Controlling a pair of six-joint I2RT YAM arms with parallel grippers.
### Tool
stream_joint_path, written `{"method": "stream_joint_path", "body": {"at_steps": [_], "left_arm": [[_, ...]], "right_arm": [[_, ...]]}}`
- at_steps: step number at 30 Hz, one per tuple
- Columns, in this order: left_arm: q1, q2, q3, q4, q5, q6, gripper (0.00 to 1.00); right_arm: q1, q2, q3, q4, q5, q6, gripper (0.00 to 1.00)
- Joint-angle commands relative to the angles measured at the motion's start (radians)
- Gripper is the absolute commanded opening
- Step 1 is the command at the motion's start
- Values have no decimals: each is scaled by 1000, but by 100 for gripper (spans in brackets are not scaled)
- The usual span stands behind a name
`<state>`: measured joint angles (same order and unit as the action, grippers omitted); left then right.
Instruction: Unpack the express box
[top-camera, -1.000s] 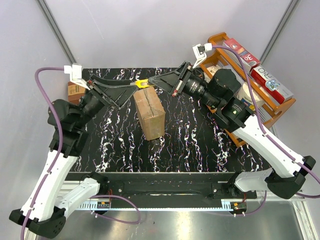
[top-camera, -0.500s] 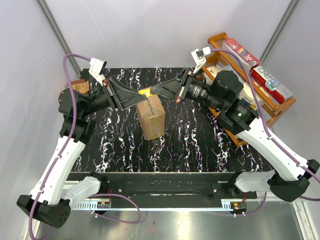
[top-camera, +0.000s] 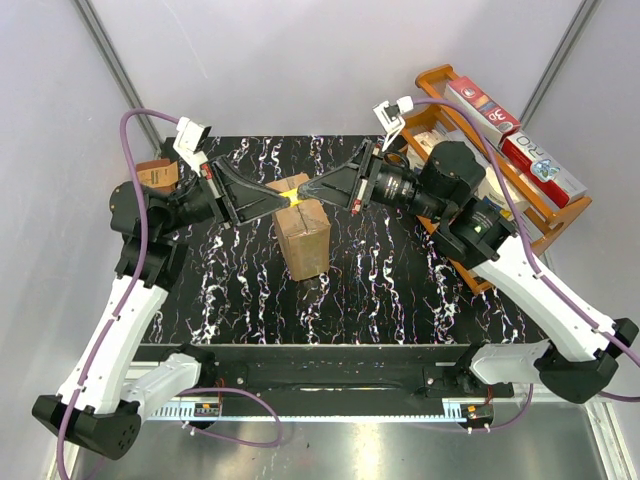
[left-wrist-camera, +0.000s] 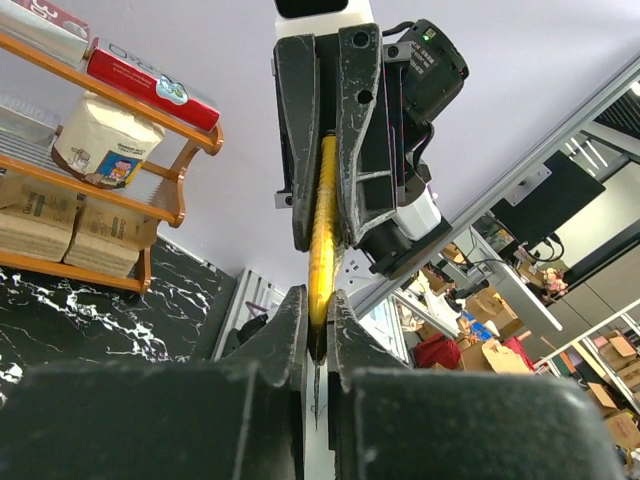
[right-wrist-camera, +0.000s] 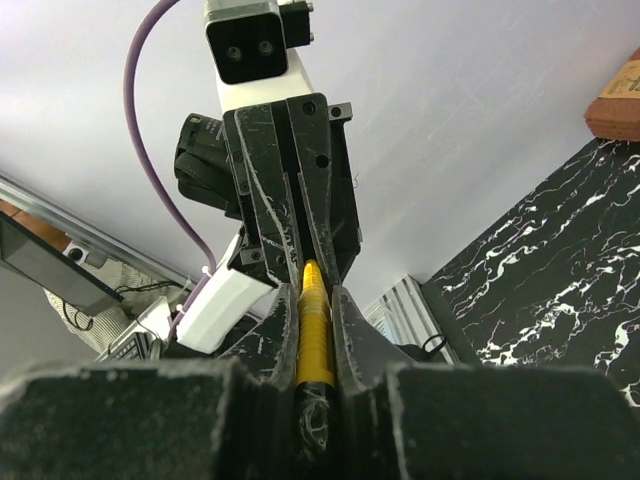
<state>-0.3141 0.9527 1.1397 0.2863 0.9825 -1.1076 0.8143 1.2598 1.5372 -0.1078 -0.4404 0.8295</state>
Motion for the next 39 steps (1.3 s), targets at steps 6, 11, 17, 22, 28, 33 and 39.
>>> {"method": "stream_joint_path", "body": {"at_steps": [6, 11, 17, 22, 28, 33, 39], "left_arm": [[3, -11, -9, 50, -5, -3, 0], [3, -19, -41, 77, -48, -27, 0], [3, -29, -72, 76, -68, -31, 0], [3, -32, -81, 77, -87, -32, 0], [4, -37, -90, 71, -84, -32, 0], [3, -35, -87, 67, -76, -28, 0], [3, -40, -93, 63, -71, -29, 0]], "right_arm": [[5, -17, -35, 171, -66, 40, 77], [5, -3, -17, 165, -83, 53, 75], [5, 21, 6, 154, -99, 49, 62], [5, 32, 24, 123, -109, 36, 48], [5, 33, 40, 85, -104, 26, 26], [5, 27, 38, 59, -93, 16, 25], [5, 18, 28, 53, -87, 10, 28]]}}
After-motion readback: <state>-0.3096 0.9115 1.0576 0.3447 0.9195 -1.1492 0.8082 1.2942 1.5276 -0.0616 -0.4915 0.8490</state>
